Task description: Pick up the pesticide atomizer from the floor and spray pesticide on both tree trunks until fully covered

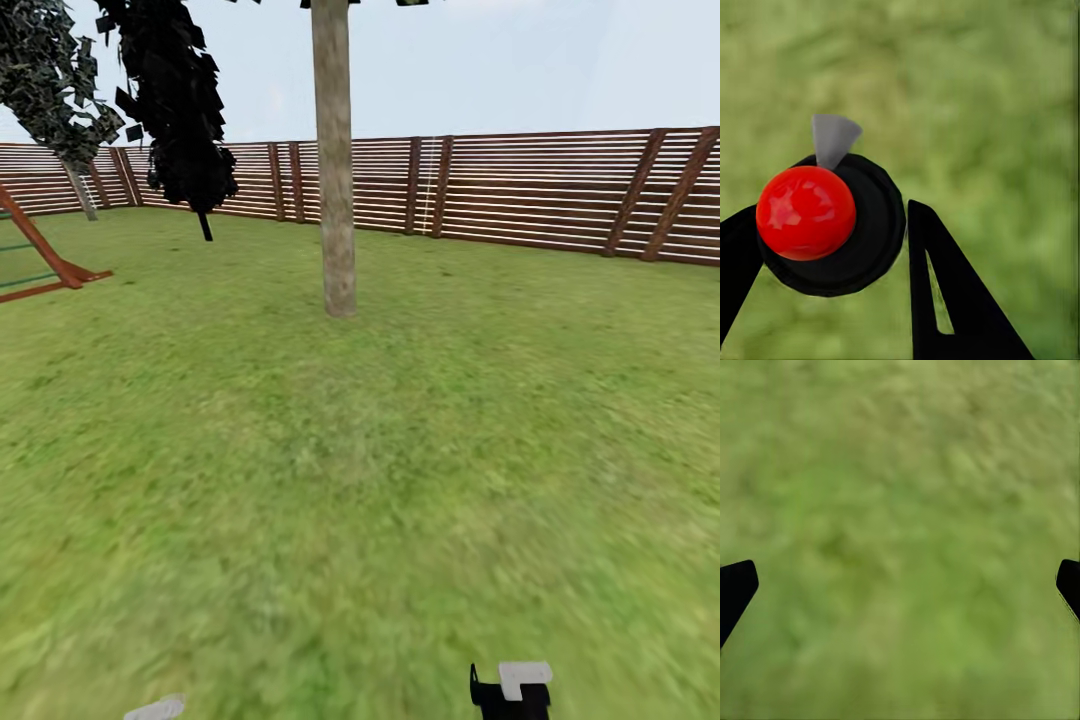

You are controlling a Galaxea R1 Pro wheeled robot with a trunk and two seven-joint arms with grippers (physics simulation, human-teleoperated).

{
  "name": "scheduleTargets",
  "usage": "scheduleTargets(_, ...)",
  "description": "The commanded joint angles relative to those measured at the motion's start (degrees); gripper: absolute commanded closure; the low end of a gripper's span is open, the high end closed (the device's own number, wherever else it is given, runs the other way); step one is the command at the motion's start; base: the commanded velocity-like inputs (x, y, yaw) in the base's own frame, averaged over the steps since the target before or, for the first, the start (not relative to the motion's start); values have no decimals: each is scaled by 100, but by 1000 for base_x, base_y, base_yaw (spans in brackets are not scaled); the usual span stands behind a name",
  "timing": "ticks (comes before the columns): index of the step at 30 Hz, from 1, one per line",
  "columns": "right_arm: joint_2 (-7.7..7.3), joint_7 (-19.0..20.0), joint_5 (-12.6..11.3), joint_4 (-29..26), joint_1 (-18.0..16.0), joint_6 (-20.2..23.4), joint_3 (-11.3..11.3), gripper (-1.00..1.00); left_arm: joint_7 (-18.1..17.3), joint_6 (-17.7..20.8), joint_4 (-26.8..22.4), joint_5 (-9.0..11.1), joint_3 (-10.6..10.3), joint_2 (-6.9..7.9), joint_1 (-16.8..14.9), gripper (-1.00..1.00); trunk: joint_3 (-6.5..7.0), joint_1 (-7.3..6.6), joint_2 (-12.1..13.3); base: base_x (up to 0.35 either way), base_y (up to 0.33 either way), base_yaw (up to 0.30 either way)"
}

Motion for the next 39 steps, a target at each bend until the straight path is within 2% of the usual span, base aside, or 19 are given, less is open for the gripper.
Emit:
scheduleTargets(1, 4, -20, 60, 5, -4, -15, -44, -100, -6, -15, 2, 53, -48, 1, -2, 100, -5, 3, -2, 340, 0, 0)
scheduleTargets(39, 3, -20, 57, 2, -4, -15, -44, -100, -8, -15, 2, 56, -48, 1, -2, 100, -5, 3, -2, 340, 0, 0)
